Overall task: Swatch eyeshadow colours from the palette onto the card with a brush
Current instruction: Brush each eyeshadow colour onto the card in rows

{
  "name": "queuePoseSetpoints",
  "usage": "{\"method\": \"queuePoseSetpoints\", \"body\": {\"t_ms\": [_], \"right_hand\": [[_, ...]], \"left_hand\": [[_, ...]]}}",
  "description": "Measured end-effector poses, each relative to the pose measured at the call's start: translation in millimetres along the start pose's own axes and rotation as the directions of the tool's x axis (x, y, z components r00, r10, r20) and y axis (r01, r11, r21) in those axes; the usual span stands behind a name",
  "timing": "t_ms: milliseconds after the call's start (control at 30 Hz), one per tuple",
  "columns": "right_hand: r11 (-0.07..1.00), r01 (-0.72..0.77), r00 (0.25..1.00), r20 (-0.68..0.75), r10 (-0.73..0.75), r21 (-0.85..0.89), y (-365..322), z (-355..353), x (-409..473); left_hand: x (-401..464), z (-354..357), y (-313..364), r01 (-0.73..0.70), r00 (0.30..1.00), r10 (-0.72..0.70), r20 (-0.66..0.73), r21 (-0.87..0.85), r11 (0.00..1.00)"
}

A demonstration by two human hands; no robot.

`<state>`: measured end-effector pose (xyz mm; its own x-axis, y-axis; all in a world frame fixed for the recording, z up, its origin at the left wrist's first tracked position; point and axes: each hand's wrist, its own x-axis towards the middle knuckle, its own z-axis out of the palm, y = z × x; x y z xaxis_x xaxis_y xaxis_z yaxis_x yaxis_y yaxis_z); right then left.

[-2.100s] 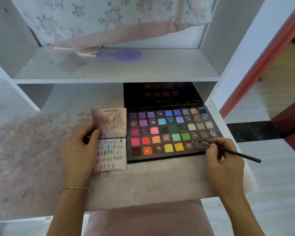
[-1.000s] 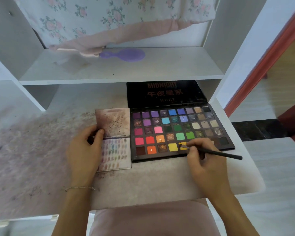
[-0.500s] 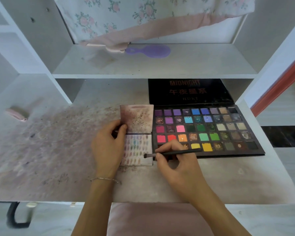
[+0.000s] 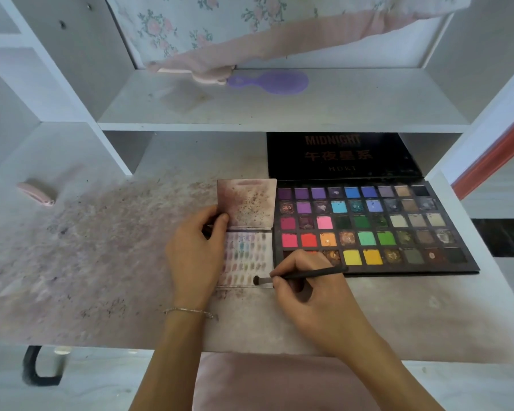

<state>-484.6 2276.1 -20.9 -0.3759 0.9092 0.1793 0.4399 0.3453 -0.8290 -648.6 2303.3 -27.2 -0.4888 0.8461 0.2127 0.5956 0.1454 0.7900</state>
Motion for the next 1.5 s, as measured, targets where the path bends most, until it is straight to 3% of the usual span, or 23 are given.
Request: {"method": "queuePoseSetpoints", "body": {"t_ms": [833,933,1133,1500], "right_hand": [[1.000,-0.008,0.999,0.035,0.008,0.014,3,-2,0],[0.992,-0.013,1.000,-0.019,0.016,0.126,3,-3,-1],[0.952,0.121,0.969,-0.241,-0.053,0.280,3,-8,-1],[0.991,0.064,0.896,-0.443,-0.006,0.117,28,-55,-27]], "left_hand": [[0,0,-1,0.005,1.000,-0.005,-0.003,-0.001,1.000],[0,0,-1,0.007,1.000,-0.007,-0.001,0.000,1.000],[0,1,-1,0.007,1.000,-0.007,0.005,0.006,1.000],[-1,-2,1,0.019,0.999,-0.019,0.025,0.003,1.000]]}}
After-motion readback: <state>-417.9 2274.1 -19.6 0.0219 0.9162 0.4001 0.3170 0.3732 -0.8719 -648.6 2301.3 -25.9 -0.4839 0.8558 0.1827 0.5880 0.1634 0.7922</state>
